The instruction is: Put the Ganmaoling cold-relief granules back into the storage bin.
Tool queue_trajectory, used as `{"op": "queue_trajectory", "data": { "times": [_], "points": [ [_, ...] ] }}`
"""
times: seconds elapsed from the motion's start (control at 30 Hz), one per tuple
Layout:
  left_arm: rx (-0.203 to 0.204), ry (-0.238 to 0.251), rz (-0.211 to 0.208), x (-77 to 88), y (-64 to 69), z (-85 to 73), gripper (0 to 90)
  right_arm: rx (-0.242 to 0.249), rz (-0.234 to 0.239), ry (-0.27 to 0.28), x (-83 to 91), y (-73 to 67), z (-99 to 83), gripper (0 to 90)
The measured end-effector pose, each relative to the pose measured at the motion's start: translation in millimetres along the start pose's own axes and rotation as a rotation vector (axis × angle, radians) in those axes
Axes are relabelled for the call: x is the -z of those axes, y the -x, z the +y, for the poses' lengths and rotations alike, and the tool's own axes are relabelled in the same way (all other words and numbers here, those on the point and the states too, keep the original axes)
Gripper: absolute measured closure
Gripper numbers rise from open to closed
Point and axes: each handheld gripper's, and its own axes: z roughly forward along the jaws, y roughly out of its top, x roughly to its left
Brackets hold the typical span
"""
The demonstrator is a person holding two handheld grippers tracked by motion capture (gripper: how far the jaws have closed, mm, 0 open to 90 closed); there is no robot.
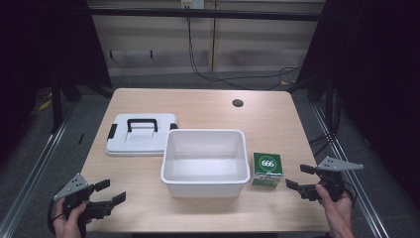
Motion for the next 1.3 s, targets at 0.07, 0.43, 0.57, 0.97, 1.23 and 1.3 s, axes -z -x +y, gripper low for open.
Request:
{"op": "queue_trajectory", "data": {
  "times": [0.07,0.43,0.57,0.97,1.23,1.3],
  "points": [
    [0.000,-0.001,0.001,-0.3,-0.3,0.0,15.8,0.001,0.003,0.005,0.0,0.0,-0.2,13.7],
    [0.004,-0.010,0.000,-1.5,-0.4,-0.8,15.8,0.039,-0.011,-0.032,-3.7,-3.6,-0.7,14.1],
    [-0.003,-0.013,0.000,-1.5,0.1,-0.5,15.8,0.061,-0.001,-0.060,-6.4,-7.9,2.0,15.3],
    [-0.001,-0.018,-0.003,-2.1,0.1,-1.3,15.8,0.170,0.004,-0.103,-2.6,-19.2,20.9,17.8],
    [0.001,-0.015,0.001,-1.6,-0.2,-1.3,15.9,0.234,0.015,-0.097,-3.8,-24.5,43.7,16.2],
    [-0.001,-0.014,-0.003,-1.5,0.5,-1.3,15.9,0.276,0.027,-0.141,-9.2,-27.8,51.8,15.9]
  ]
}}
